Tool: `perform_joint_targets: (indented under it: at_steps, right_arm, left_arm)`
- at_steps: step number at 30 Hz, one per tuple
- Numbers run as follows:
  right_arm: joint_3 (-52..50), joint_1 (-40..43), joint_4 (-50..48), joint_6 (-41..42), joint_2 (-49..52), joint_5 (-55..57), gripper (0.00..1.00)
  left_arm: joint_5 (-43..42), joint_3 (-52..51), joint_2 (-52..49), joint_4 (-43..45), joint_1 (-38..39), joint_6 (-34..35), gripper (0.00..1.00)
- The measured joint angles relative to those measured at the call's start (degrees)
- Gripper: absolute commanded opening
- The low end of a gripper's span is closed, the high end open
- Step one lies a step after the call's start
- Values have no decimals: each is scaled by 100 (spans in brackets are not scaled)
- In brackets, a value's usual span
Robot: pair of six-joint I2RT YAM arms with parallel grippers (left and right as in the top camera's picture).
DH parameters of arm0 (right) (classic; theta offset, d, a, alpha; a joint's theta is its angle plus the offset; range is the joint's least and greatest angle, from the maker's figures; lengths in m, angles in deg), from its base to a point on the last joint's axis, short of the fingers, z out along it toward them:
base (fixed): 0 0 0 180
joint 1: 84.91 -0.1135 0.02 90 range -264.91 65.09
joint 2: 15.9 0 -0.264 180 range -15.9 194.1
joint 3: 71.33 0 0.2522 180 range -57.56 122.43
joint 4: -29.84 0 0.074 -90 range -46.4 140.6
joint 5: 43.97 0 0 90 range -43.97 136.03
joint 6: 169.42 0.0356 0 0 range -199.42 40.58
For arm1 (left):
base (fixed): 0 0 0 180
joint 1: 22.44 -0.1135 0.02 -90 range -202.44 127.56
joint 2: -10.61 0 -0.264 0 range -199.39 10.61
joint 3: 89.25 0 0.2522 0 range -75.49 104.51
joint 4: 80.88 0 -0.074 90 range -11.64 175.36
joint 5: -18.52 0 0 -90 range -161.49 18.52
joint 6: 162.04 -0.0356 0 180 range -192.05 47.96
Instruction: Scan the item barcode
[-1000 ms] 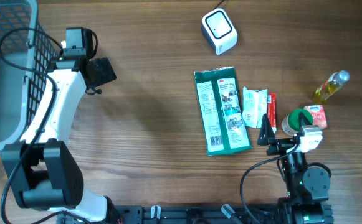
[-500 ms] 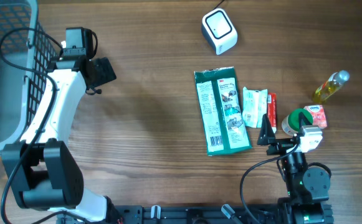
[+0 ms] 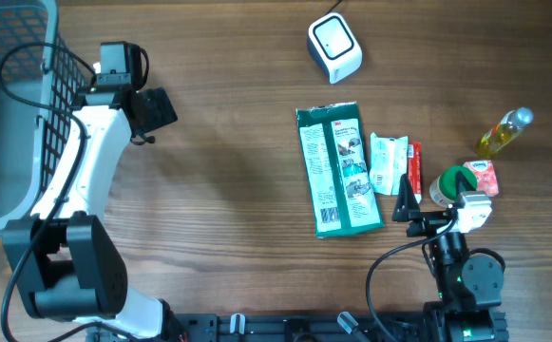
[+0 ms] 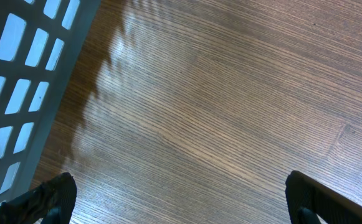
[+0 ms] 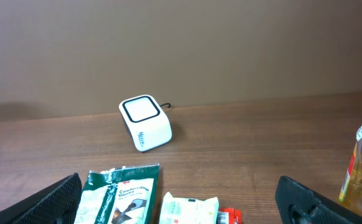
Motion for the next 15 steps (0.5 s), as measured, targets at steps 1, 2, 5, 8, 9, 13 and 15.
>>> perform_joint_targets:
  at_steps: [1,2,5,8,9,13,15]
  right_arm:
    - [0,0,0,0,0,0,100]
    - [0,0,0,0,0,0,100]
    - [0,0,0,0,0,2,100]
    - [0,0,0,2,0,0,100]
    - [0,0,0,0,0,0,100]
    - [0,0,0,0,0,0,100]
    - [0,0,0,2,0,0,100]
  left_arm:
    - [-2,0,0,0,0,0,100]
    - [0,0,0,0,0,0,100]
    - [0,0,0,0,0,0,100]
    - [0,0,22,0,0,0,100]
    - [-2,-2,61,-2,0,0,100]
    - [0,-9,905,-17,0,0,100]
    - [-2,-4,1926,-7,0,0,100]
